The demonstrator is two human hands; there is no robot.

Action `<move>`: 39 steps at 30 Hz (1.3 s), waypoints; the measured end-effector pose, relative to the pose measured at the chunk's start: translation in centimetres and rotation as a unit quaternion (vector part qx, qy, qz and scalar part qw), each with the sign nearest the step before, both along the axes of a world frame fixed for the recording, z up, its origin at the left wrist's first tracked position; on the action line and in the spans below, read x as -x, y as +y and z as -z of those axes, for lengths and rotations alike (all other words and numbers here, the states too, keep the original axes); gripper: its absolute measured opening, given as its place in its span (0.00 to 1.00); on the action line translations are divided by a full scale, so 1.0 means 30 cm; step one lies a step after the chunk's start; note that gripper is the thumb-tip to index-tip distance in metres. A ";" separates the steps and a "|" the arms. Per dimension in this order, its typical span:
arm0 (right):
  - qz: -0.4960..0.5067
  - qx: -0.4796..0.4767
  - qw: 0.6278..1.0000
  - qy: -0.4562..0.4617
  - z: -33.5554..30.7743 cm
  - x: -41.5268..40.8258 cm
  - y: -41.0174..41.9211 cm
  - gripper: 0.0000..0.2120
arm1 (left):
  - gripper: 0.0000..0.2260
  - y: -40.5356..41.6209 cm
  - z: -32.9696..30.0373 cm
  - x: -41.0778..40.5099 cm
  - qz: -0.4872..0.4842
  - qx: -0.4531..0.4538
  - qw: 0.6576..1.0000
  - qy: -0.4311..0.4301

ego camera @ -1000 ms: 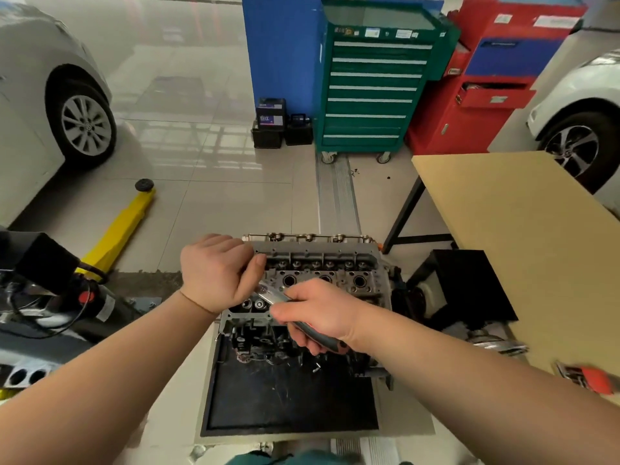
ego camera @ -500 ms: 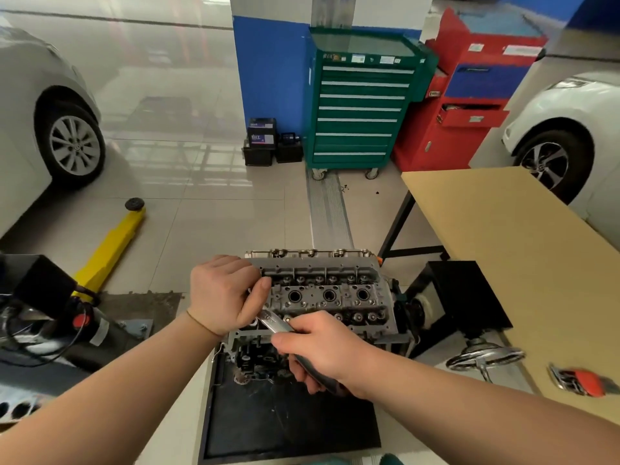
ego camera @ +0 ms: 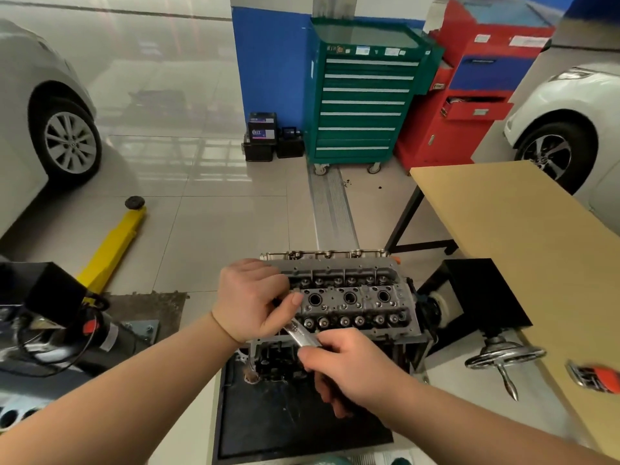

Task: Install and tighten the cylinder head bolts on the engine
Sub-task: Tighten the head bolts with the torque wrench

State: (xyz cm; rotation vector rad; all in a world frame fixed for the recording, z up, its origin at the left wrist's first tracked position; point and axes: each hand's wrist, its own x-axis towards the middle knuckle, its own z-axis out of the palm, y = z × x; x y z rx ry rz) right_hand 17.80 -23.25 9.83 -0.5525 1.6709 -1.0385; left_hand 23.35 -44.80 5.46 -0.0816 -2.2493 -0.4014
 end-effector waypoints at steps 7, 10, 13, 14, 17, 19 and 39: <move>-0.142 -0.084 0.978 0.130 -0.029 0.086 0.001 0.09 | 0.15 0.034 0.000 -0.059 -0.047 -0.238 0.970 -0.018; -0.206 -0.118 0.930 0.279 -0.054 0.141 -0.030 0.07 | 0.15 0.072 0.057 -0.121 -0.100 -0.526 0.841 -0.072; -0.264 -0.148 0.836 0.458 -0.072 0.197 -0.086 0.08 | 0.41 0.058 0.153 -0.141 -0.093 -0.631 0.748 -0.181; -0.265 -0.150 0.808 0.504 -0.075 0.218 -0.109 0.10 | 0.44 0.044 0.173 -0.132 -0.066 -0.661 0.723 -0.190; -0.259 -0.131 0.751 0.593 -0.082 0.291 -0.192 0.09 | 0.36 0.014 0.187 -0.099 -0.028 -0.710 0.683 -0.169; -0.279 -0.105 0.725 0.621 -0.083 0.330 -0.237 0.08 | 0.26 0.022 0.174 -0.069 -0.049 -0.715 0.686 -0.128; -0.158 -0.103 0.665 0.722 -0.002 0.212 -0.187 0.31 | 0.15 0.020 0.124 0.031 -0.046 -0.817 0.574 -0.022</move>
